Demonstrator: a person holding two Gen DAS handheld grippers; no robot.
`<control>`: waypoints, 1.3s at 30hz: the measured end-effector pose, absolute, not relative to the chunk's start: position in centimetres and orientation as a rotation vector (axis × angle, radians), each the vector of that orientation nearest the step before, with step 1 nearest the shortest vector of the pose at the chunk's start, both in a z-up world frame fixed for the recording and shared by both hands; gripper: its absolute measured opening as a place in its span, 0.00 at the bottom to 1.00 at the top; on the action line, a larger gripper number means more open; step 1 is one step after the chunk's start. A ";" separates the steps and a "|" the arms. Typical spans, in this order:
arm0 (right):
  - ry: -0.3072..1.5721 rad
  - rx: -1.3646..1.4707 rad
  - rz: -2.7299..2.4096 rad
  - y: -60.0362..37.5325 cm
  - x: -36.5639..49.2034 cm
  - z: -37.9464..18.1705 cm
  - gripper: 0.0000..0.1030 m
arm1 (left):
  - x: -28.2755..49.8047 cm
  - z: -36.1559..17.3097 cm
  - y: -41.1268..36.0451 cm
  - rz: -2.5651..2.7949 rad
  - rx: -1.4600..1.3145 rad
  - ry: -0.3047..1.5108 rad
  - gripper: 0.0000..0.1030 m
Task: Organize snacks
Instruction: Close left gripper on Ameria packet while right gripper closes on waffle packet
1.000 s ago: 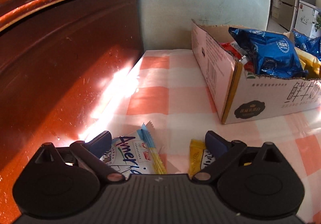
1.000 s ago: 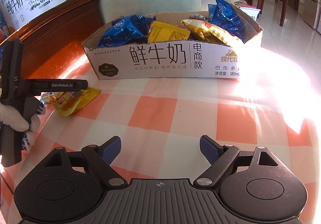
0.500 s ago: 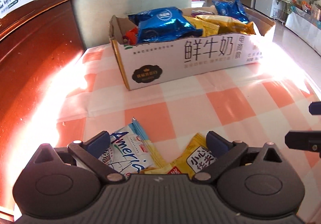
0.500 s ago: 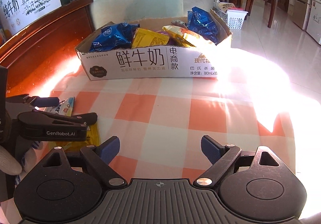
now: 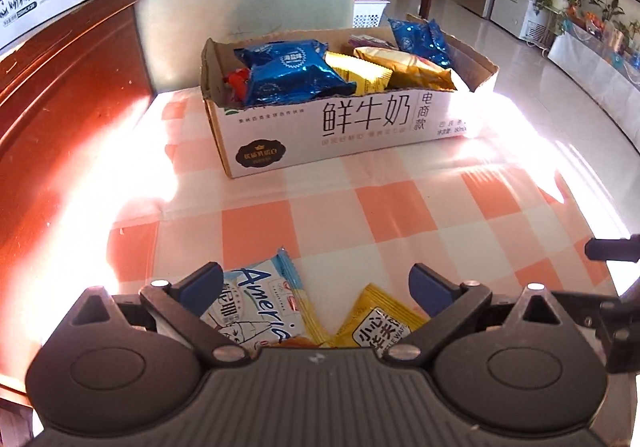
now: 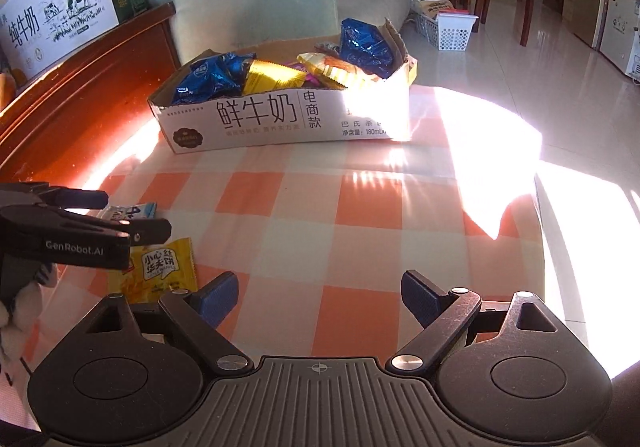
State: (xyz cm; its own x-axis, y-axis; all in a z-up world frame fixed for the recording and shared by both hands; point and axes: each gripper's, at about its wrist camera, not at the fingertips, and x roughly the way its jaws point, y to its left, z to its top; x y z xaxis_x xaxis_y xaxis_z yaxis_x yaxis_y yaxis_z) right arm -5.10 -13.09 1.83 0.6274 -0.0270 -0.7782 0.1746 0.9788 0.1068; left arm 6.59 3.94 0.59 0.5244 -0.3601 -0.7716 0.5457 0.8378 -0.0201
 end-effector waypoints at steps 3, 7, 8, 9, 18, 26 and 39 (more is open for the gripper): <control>0.899 0.160 -0.034 -11.3 -5.0 1.2 0.87 | 7.1 1.2 4.2 -0.526 0.234 0.855 0.96; 0.918 0.137 0.064 -8.1 -4.2 0.3 0.87 | 8.1 0.5 4.4 -0.485 0.205 0.922 0.97; 0.920 0.132 0.075 -7.3 -3.9 0.0 0.87 | 8.3 0.4 4.5 -0.477 0.214 0.926 0.97; 0.920 0.132 0.087 -6.7 -3.7 -0.2 0.87 | 8.6 0.4 4.6 -0.467 0.223 0.921 0.97; 0.906 0.119 0.125 -2.8 -0.6 -2.0 0.89 | 11.1 0.9 7.5 -0.377 0.113 0.952 0.97; 0.900 0.105 0.019 -5.7 -0.5 -2.4 0.86 | 10.8 -1.1 6.8 -0.377 0.155 1.000 0.97; 0.914 0.185 -0.166 -12.8 -2.2 -2.5 0.78 | 9.2 -2.5 3.7 -0.450 0.225 0.998 0.73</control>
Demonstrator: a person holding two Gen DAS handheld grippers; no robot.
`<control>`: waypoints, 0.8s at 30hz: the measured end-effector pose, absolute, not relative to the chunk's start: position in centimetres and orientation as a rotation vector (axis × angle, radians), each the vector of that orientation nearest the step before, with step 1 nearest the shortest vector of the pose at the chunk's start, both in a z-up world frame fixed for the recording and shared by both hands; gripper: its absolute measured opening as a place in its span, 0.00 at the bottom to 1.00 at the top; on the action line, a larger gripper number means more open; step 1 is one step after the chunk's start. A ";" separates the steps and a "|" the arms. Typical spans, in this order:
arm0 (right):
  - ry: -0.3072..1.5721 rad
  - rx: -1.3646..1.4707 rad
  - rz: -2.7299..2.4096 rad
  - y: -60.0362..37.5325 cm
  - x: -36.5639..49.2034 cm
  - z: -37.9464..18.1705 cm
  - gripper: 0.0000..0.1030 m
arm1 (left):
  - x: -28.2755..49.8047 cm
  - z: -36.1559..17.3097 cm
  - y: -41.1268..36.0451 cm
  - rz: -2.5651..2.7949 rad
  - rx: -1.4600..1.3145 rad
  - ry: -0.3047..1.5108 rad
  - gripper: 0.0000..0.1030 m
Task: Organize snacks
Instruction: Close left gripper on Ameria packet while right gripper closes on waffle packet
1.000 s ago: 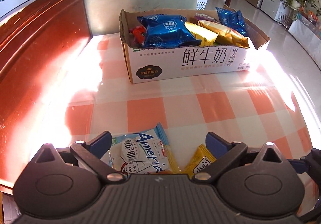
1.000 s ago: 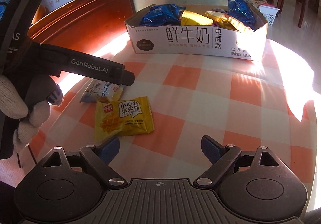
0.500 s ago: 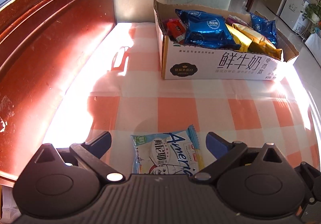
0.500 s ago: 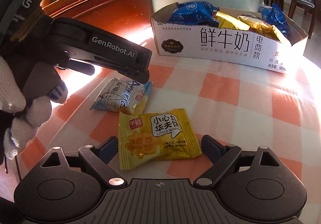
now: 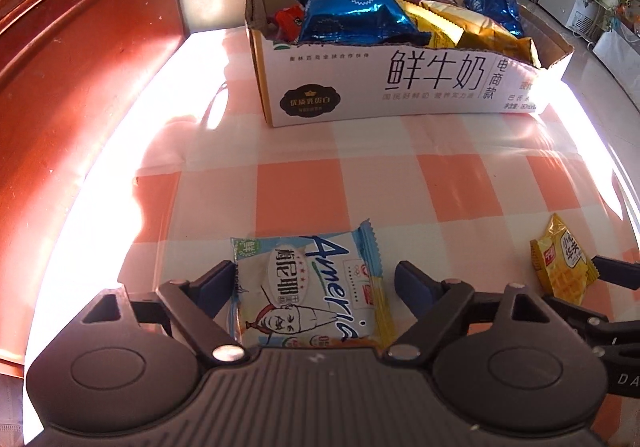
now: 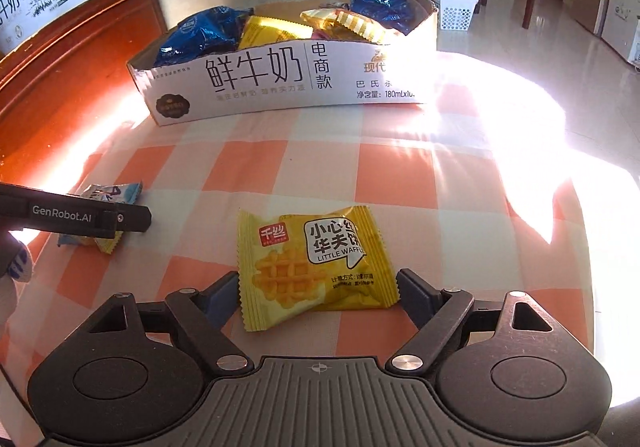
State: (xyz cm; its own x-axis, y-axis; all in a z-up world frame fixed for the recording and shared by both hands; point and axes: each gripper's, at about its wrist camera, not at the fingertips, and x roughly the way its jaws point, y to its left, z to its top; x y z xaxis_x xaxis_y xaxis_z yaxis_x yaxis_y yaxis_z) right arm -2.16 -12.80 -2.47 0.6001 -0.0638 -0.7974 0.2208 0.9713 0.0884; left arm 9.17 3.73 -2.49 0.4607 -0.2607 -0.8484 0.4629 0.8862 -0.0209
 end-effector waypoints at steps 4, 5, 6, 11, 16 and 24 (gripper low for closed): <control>0.905 0.164 -0.148 -12.9 -2.3 -2.0 0.69 | 8.3 -2.1 2.1 -0.518 0.250 0.988 0.63; 0.906 0.159 -0.147 -13.1 -2.4 -1.9 0.66 | 8.1 -2.0 1.8 -0.536 0.258 0.986 0.61; 0.908 0.162 -0.146 -13.2 -2.4 -1.9 0.65 | 7.9 -1.9 1.6 -0.559 0.254 0.986 0.60; 0.914 0.202 -0.149 -14.5 -2.6 -1.5 0.62 | 7.0 -0.5 0.4 -0.601 0.262 0.942 0.60; 0.908 0.214 -0.141 -15.2 -3.2 -1.1 0.62 | 7.0 0.9 0.2 -0.601 0.248 0.905 0.60; 0.916 0.196 -0.099 -15.2 -4.4 -0.6 0.62 | 6.4 1.5 -0.9 -0.604 0.241 0.893 0.60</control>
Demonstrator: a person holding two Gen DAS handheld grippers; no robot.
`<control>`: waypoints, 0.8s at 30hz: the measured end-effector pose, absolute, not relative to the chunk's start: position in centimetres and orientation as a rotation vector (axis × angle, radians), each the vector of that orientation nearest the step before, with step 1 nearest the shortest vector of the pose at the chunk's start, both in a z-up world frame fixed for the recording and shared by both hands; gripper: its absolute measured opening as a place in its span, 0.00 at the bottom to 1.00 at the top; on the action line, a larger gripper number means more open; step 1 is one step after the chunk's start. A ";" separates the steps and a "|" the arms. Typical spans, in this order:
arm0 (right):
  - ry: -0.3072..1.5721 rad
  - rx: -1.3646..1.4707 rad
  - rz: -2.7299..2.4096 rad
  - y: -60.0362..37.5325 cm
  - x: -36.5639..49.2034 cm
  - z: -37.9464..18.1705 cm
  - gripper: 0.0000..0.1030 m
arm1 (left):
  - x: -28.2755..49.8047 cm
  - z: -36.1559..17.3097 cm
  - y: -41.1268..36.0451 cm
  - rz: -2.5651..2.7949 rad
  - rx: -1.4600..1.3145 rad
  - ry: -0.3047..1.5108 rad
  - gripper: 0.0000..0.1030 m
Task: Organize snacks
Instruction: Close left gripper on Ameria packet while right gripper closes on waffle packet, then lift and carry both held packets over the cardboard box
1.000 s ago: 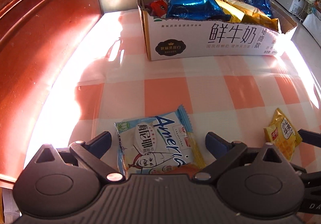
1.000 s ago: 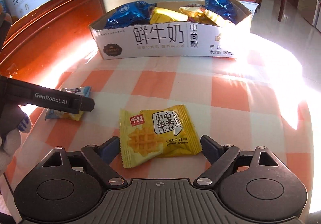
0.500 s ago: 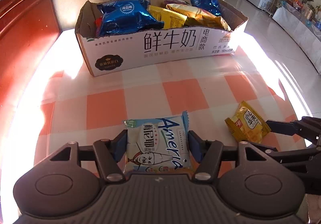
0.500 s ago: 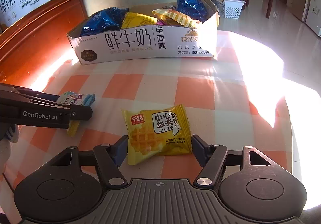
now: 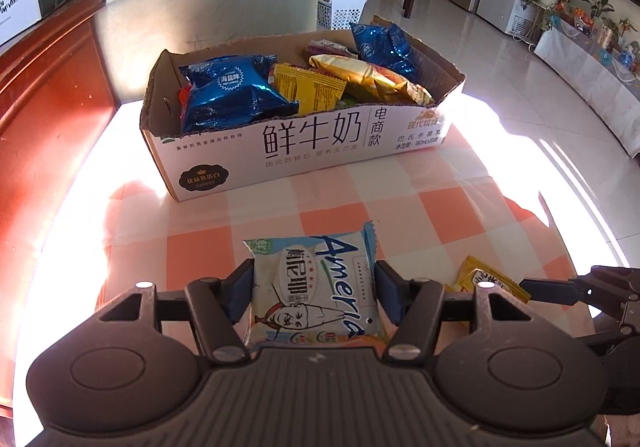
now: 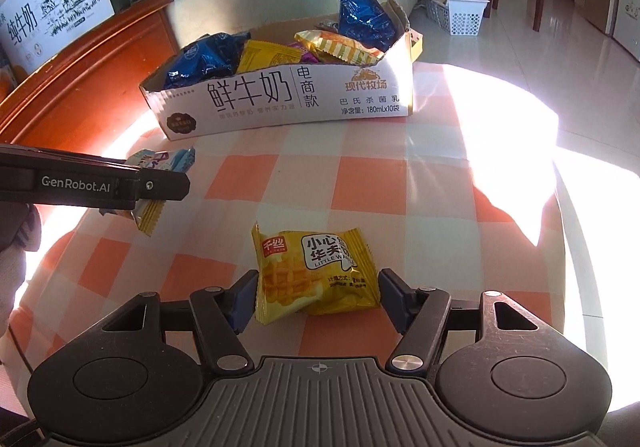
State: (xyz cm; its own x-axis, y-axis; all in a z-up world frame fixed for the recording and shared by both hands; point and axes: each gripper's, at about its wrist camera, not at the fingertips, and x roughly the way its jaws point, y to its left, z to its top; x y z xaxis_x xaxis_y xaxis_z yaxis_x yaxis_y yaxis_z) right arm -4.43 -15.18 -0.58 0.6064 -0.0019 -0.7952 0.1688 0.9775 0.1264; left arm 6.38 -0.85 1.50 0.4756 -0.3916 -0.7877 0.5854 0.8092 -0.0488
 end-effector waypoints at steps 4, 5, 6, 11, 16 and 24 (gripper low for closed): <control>0.950 0.151 -0.084 -14.7 -4.9 -1.6 0.72 | 5.3 2.0 -1.5 -0.610 0.246 0.875 0.60; 0.943 0.148 -0.082 -14.7 -5.0 -1.7 0.76 | 5.1 2.2 -1.6 -0.611 0.246 0.870 0.60; 0.939 0.147 -0.082 -14.7 -5.0 -1.8 0.81 | 4.9 2.3 -1.7 -0.613 0.246 0.866 0.60; 0.951 0.122 -0.103 -14.7 -4.5 -2.8 0.90 | 4.2 2.5 -2.1 -0.619 0.251 0.855 0.60; 0.928 0.108 -0.079 -14.3 -4.5 -2.5 0.81 | 4.0 2.4 -2.5 -0.615 0.270 0.852 0.60; 0.920 0.124 -0.049 -14.2 -4.5 -1.7 0.58 | 4.3 2.6 -2.7 -0.600 0.268 0.838 0.60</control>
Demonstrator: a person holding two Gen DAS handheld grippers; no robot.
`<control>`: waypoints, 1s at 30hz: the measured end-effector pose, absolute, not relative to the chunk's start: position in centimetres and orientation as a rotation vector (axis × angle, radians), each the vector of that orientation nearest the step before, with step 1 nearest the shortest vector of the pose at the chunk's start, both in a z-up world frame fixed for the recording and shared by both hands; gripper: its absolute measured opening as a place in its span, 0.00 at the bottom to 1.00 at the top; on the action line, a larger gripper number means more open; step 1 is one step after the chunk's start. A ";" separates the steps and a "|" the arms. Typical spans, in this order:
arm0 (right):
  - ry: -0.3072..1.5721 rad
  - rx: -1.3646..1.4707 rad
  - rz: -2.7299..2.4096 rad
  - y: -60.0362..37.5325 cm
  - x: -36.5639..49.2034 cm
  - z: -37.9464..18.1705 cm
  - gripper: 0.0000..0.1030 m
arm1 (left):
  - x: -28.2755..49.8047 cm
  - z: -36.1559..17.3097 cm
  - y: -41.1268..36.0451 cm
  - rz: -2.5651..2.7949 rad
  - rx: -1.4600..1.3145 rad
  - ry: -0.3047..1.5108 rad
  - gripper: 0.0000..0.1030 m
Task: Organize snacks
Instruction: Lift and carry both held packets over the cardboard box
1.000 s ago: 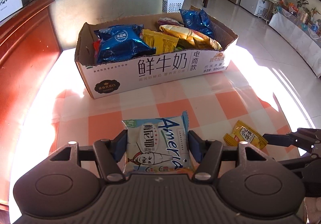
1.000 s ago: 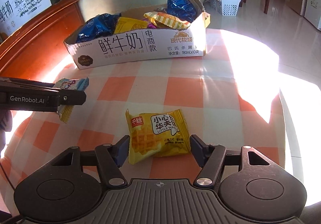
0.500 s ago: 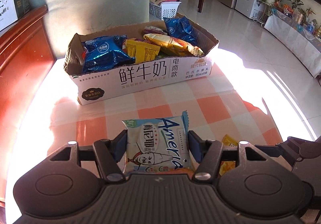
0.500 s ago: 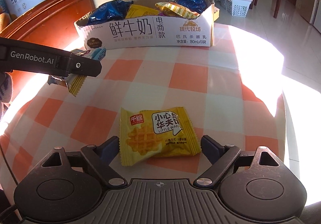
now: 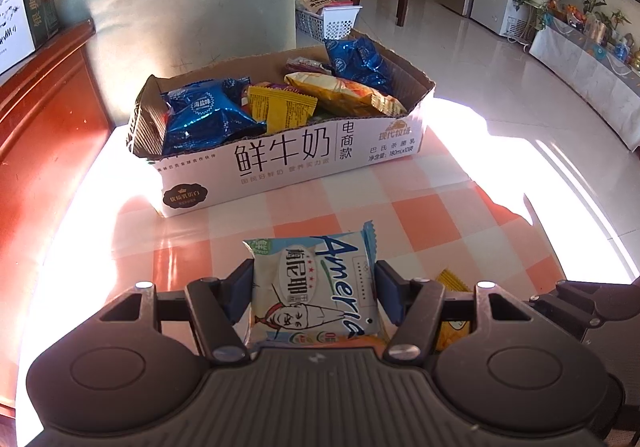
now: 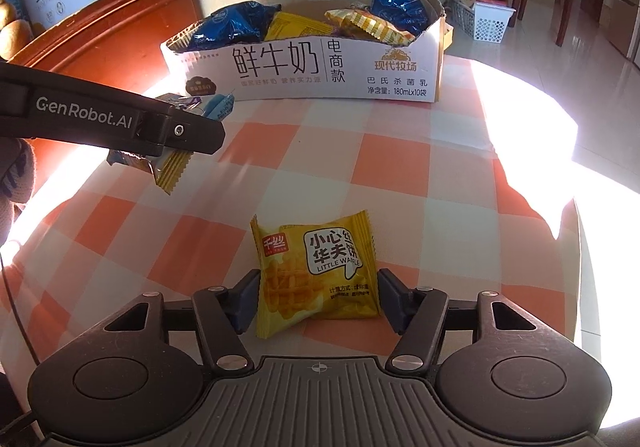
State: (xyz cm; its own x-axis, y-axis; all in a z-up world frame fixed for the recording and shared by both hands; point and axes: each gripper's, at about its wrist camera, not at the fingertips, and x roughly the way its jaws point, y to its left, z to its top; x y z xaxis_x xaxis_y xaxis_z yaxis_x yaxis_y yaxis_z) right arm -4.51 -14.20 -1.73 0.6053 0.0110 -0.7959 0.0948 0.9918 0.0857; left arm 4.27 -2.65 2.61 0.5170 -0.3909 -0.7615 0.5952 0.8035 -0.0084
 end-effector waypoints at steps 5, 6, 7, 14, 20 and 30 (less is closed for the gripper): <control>0.905 0.124 -0.035 -14.2 -4.3 -0.8 0.56 | 4.4 2.7 -2.8 -0.587 0.276 0.830 0.60; 0.899 0.119 -0.033 -14.2 -4.1 -0.5 0.56 | 4.5 2.7 -2.8 -0.584 0.279 0.826 0.60; 0.894 0.116 -0.031 -14.3 -4.0 -0.1 0.56 | 4.5 2.8 -2.8 -0.581 0.281 0.821 0.60; 0.877 0.054 0.010 -14.9 -2.7 2.1 0.56 | 4.9 3.3 -3.1 -0.568 0.274 0.800 0.60; 0.844 -0.022 0.042 -15.6 -1.5 4.0 0.56 | 5.4 3.4 -3.7 -0.549 0.293 0.779 0.60; 0.749 -0.041 0.041 -17.5 1.0 6.4 0.56 | 6.7 4.9 -4.2 -0.514 0.284 0.714 0.60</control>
State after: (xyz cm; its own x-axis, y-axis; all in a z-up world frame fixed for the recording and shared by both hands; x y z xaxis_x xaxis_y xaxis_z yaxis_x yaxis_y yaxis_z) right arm 0.98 -17.50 6.37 0.7315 0.0229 -0.6815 -0.0524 0.9984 -0.0228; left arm 6.74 -4.18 4.92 0.6399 -0.3491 -0.6846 0.5378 0.8398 0.0745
